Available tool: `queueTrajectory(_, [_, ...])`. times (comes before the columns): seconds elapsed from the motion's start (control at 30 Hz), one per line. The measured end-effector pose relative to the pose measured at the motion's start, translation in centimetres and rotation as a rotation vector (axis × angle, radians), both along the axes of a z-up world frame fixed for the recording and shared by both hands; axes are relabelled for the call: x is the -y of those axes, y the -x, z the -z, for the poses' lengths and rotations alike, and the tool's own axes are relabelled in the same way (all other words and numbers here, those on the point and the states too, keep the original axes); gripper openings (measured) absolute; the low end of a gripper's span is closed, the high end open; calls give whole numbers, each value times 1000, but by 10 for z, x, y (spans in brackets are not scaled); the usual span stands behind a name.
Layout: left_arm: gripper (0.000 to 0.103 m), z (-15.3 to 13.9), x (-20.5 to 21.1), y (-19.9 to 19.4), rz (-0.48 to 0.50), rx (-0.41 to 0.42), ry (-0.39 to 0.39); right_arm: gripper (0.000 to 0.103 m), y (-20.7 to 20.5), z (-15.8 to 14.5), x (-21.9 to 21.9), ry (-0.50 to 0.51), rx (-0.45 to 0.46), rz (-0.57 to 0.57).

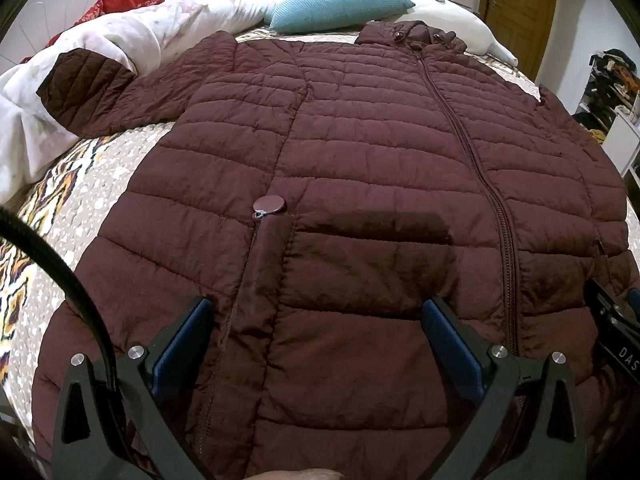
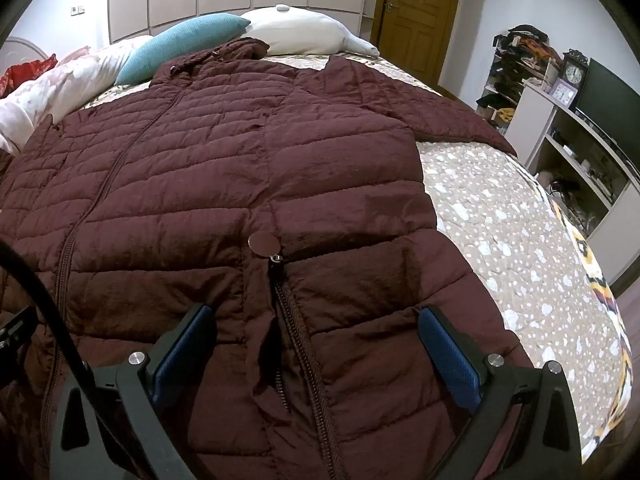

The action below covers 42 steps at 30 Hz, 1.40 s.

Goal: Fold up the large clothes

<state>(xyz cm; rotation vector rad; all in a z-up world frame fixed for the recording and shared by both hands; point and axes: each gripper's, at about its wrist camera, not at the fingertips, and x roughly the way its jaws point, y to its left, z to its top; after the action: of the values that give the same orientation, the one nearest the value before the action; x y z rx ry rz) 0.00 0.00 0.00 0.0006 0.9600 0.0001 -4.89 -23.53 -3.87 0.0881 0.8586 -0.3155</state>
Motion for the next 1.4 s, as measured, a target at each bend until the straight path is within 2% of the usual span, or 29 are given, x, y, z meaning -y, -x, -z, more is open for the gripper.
queueTrajectory(1.4, [103,-1,3,0,0,5,-23,103,0,0,0,2,0,0])
